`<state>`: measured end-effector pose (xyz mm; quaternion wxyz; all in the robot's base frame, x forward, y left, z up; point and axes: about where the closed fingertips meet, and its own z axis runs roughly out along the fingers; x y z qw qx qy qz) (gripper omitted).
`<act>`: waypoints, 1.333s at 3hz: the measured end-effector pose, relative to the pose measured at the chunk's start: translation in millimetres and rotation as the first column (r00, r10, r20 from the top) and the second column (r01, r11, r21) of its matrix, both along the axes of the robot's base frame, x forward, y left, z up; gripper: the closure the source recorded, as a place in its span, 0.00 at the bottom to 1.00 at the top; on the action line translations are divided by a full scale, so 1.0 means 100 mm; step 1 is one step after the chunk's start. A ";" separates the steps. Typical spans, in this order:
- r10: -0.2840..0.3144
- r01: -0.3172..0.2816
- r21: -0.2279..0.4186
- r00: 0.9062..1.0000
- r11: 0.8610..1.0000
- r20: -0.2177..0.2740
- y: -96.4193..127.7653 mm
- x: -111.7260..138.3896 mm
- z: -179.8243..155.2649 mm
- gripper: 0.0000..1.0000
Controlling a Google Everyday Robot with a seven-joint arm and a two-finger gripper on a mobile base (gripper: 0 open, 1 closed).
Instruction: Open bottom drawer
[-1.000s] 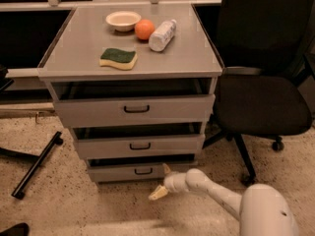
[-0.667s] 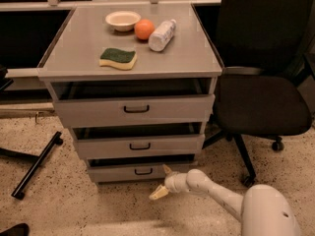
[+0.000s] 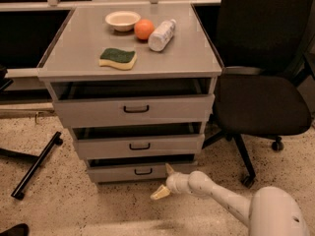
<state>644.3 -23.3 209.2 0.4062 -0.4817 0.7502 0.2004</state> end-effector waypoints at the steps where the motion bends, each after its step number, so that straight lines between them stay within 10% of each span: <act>1: -0.045 0.048 -0.022 0.994 0.999 0.095 -0.19 0.03 0.38 0.00; 4: 0.128 -0.124 -0.065 0.990 0.990 0.067 0.33 0.58 -0.04 0.00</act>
Offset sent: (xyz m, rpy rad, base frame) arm 0.0741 -0.0181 0.0490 -0.0734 -0.1732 0.0227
